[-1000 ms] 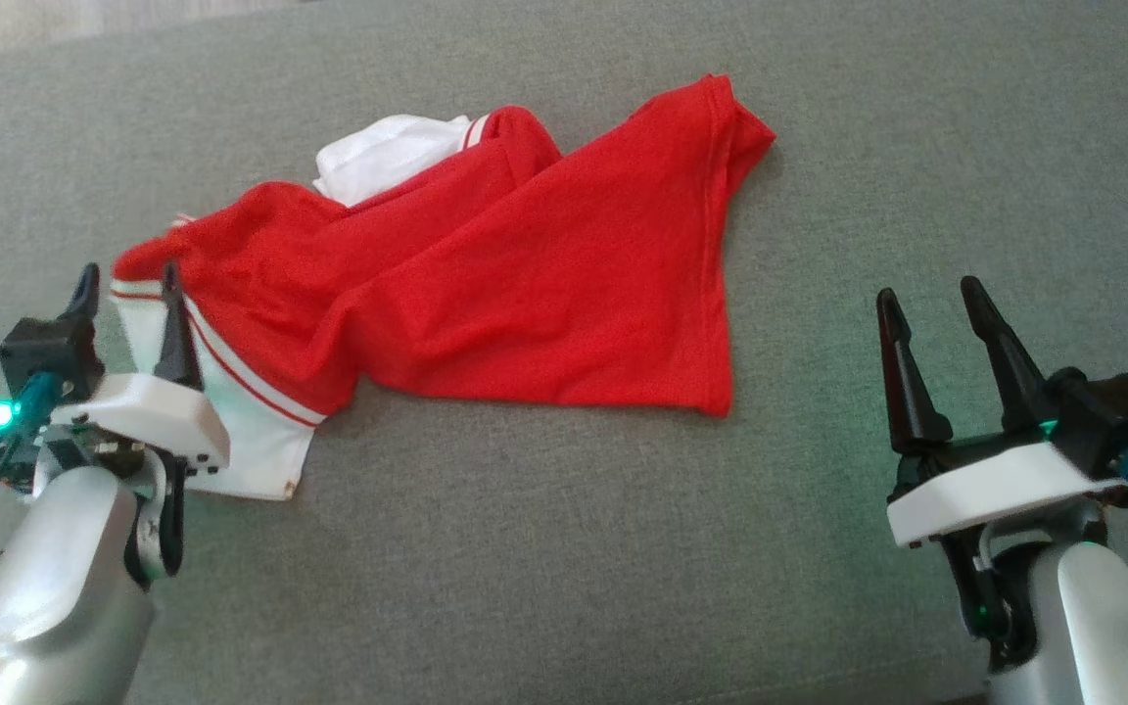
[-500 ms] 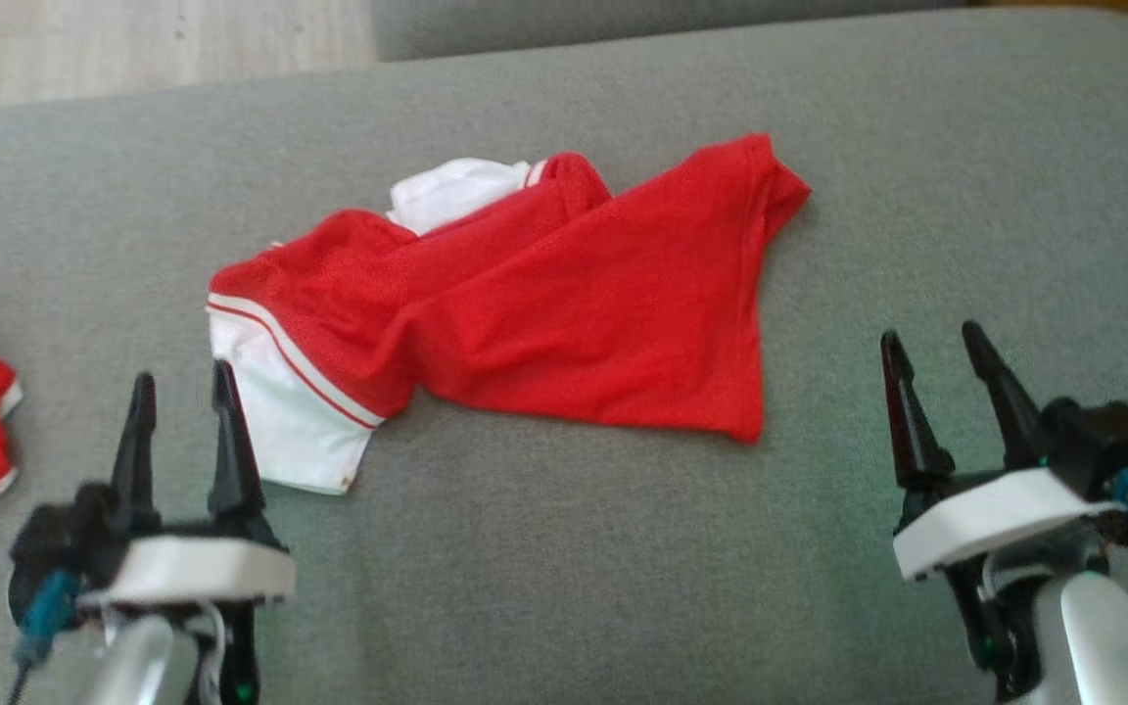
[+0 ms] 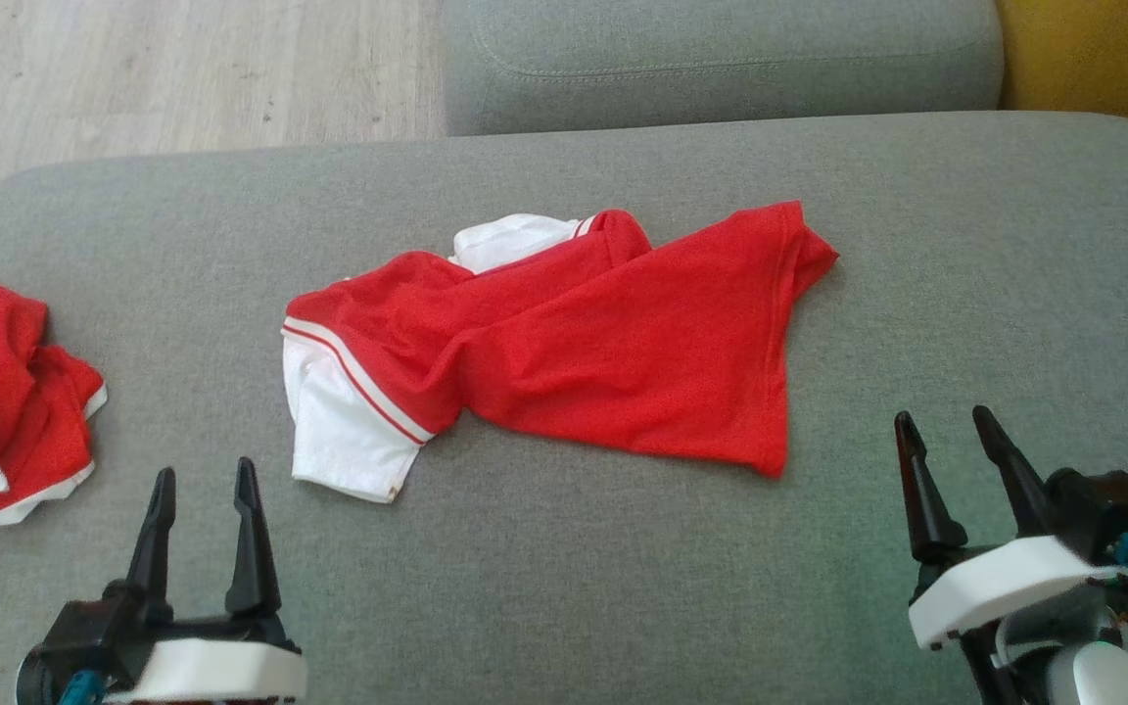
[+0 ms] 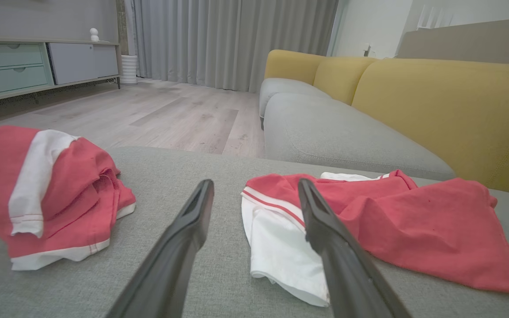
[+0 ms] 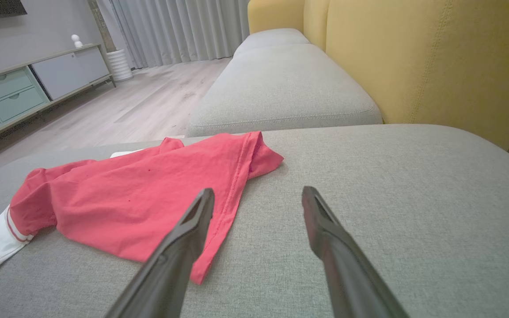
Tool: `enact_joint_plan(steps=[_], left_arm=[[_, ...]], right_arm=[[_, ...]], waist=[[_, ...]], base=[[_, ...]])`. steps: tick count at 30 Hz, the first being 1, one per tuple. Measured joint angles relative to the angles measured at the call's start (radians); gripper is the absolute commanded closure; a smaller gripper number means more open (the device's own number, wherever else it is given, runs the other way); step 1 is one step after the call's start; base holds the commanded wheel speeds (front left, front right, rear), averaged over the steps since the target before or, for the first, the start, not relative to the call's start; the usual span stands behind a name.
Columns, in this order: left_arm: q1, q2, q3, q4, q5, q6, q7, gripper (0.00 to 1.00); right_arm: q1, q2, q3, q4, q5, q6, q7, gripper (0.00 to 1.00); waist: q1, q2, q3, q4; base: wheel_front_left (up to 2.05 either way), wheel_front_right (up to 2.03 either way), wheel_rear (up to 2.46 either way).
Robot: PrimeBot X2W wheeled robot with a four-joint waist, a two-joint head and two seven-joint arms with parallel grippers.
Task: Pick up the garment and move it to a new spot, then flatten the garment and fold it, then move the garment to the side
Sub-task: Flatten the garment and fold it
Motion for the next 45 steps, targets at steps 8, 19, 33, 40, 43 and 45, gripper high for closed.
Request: enact_joint_plan(steps=[8,19,33,40,43,45], left_arm=[[0.009,-0.001,-0.002,-0.005,0.000,0.007,0.003,0.00],[-0.039,-0.005,-0.040,0.063,0.000,0.003,0.083,0.00],[-0.294,-0.058,-0.068,0.462,-0.027,-0.031,0.163,0.00],[-0.367,-0.080,-0.068,0.541,-0.037,-0.078,0.117,1.00],[-0.380,-0.086,-0.070,0.552,-0.038,-0.087,0.095,1.00],[-0.379,-0.091,-0.068,0.552,-0.042,-0.092,0.073,1.00]], right_arm=[[0.005,0.000,0.002,-0.012,0.002,0.000,0.003,0.00],[-0.002,0.000,0.045,-0.012,0.002,0.000,0.003,0.00],[-0.083,0.000,0.117,0.022,0.002,0.000,0.002,0.00],[-0.097,0.000,0.166,0.059,0.002,0.000,0.003,0.00],[-0.112,0.000,0.180,0.073,0.002,0.000,0.005,0.00],[-0.118,0.000,0.193,0.082,0.014,0.000,0.013,0.00]], waist=[[0.0002,0.0000,-0.002,0.000],[0.0003,0.0000,0.033,-0.002],[0.0004,0.0000,0.130,-0.042],[0.0004,0.0000,0.170,-0.051],[0.0004,0.0000,0.182,-0.048],[0.0003,0.0000,0.191,-0.046]], base=[[0.00,0.00,0.00],[0.00,0.00,0.00],[0.00,0.00,0.00],[0.00,0.00,0.00],[0.00,0.00,0.00],[0.00,0.00,0.00]])
